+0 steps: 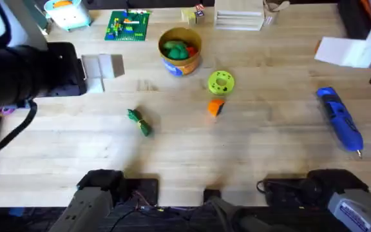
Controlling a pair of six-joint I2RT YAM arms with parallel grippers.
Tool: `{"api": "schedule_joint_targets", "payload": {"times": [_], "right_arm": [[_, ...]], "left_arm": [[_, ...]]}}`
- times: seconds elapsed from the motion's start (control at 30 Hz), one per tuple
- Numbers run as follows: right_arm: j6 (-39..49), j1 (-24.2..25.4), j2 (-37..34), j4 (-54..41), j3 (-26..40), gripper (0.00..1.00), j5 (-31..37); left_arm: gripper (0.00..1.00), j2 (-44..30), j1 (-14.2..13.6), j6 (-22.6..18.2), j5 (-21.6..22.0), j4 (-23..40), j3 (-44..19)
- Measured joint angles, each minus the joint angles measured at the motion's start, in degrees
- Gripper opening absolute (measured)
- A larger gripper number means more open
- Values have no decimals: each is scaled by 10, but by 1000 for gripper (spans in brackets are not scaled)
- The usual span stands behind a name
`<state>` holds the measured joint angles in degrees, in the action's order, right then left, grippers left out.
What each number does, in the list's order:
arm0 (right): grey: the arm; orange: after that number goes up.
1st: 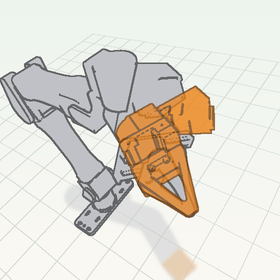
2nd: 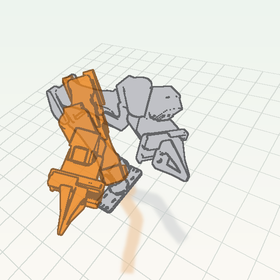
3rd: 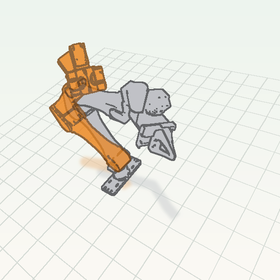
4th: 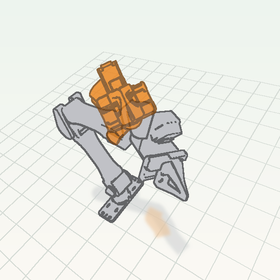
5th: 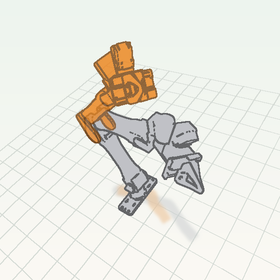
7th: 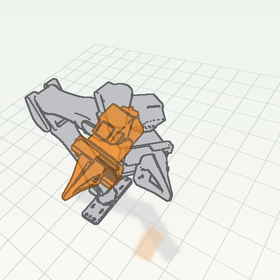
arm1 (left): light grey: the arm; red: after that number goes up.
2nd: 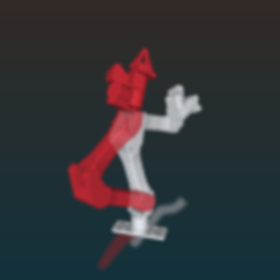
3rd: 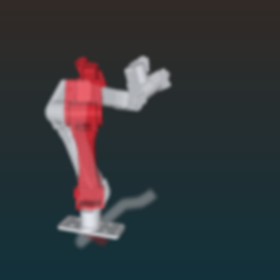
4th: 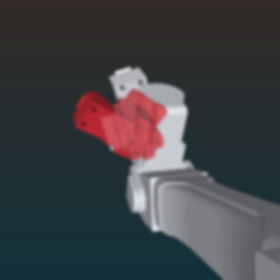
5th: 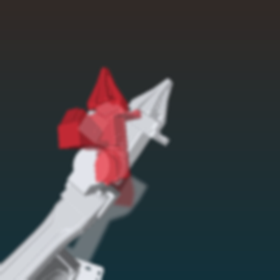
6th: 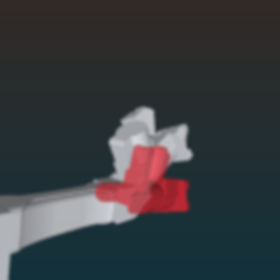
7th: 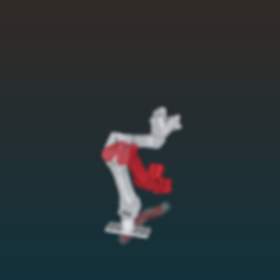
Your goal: Pick up the gripper from the table and insert it into the empty holder that is missing its gripper. Then pick up a screw, insert it into the mounting hole, and use the screwdriver to tighten it. Finally, clean up the table by picking up the vegetable and placing it into the bucket.
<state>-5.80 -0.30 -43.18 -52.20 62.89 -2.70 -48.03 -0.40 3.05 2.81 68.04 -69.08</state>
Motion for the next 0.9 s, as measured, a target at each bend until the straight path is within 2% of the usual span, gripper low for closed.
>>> {"api": "schedule_joint_targets", "payload": {"times": [0.1, 0.2, 0.27, 0.37, 0.43, 0.57, 0.6, 0.8, 0.83, 0.9], "right_arm": [[0, 0, -10, -7, 0, 992, 0], [0, 0, -12, -7, 0, 992, 0], [0, 0, -12, -8, 0, 991, 0], [0, 0, -12, -10, 0, 992, 0], [0, 0, -12, -10, 0, 991, 0], [0, 0, -12, -10, 0, 991, 0], [0, 0, -12, -10, 0, 991, 0], [0, 0, -12, -10, 0, 991, 0], [0, 0, -12, -10, 0, 991, 0], [0, 0, -12, -10, 0, 991, 0]], "left_arm": [[992, -31, 0, 17, 0, 32, 0], [993, -64, 0, 93, 0, 64, 1], [993, -75, 0, 154, 0, 59, 12], [992, -73, 0, 234, 0, 30, 69], [992, -70, 0, 270, -4, 8, 115], [993, -70, 0, 310, -32, -49, 203], [948, -70, 0, 319, -40, -61, 219], [55, -70, 0, 333, -65, -101, 247], [17, -70, 0, 333, -65, -106, 247], [17, -70, 0, 324, -69, -107, 246]]}}
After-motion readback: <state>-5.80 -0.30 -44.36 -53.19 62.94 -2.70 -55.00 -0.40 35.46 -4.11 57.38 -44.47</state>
